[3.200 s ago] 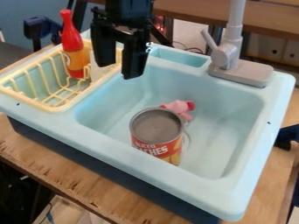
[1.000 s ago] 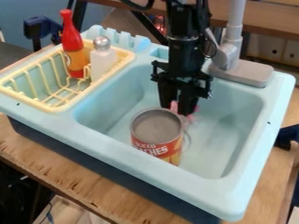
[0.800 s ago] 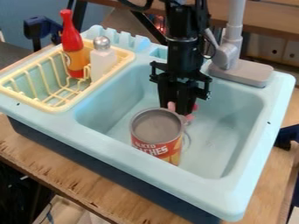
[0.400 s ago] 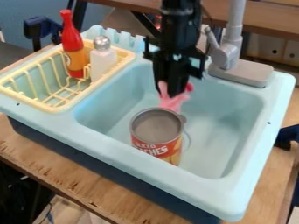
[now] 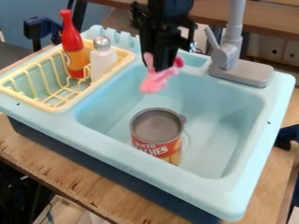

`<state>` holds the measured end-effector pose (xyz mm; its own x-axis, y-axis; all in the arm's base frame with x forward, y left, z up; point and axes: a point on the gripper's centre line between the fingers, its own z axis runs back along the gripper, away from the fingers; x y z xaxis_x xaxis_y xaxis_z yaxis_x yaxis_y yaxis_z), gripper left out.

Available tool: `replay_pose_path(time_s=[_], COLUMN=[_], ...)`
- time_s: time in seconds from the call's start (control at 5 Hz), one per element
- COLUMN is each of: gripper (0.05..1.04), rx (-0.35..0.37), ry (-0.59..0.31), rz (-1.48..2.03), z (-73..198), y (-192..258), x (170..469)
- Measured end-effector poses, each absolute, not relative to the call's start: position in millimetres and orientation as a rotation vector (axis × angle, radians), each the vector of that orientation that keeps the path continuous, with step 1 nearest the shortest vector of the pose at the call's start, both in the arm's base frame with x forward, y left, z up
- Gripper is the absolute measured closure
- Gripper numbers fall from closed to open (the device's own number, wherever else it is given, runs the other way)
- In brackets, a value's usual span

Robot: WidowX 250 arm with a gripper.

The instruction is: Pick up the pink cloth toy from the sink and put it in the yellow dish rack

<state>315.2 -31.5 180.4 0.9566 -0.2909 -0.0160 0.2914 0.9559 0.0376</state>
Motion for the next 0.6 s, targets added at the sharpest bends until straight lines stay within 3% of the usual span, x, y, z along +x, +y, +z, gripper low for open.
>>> replay_pose_path(time_s=[0.4, 0.6], gripper=[0.812, 0.812], rx=[0.120, 0.144], ry=[0.233, 0.243], rz=[-0.254, -0.161], z=[191, 193], y=[7, 39], x=[279, 274])
